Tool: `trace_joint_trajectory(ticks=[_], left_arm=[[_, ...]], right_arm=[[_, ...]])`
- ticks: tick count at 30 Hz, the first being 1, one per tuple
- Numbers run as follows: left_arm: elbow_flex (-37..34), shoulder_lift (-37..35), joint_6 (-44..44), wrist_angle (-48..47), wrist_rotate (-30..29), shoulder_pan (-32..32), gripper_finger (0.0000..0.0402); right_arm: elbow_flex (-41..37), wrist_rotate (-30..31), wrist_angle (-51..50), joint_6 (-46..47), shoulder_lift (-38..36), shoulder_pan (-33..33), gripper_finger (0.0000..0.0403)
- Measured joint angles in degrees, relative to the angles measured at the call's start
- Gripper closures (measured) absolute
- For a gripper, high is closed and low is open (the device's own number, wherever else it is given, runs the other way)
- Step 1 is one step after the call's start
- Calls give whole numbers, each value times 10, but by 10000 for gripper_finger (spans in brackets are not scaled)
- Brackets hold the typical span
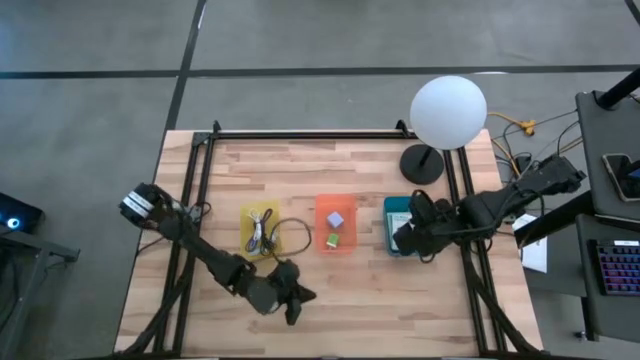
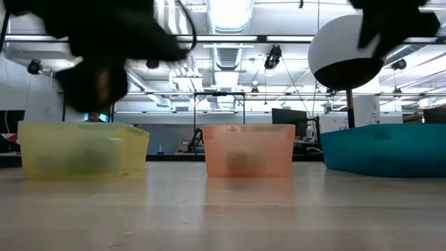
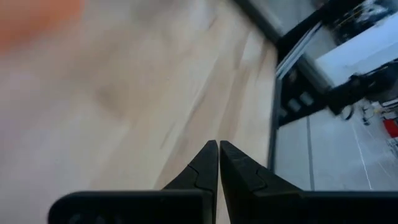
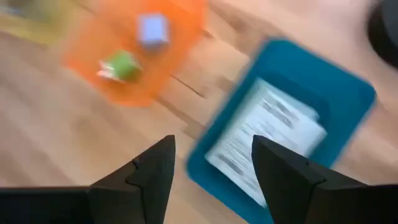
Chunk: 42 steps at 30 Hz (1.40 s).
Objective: Pick and place items into bin
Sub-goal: Return to Home Position
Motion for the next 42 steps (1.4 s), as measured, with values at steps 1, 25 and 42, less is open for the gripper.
trace_joint_trajectory(ticks=[1,25,42], left_arm=[[0,-14,20,1,2,9,402],[-5,-459,388,-84,-40,175,402],[-252,-743,367,-190,-40,211,402]], right_arm=[[15,15,4,-12,1,11,205],[-93,-14,441,-431,-168,-122,239],[-176,93,130,-227,-421,-171,239]])
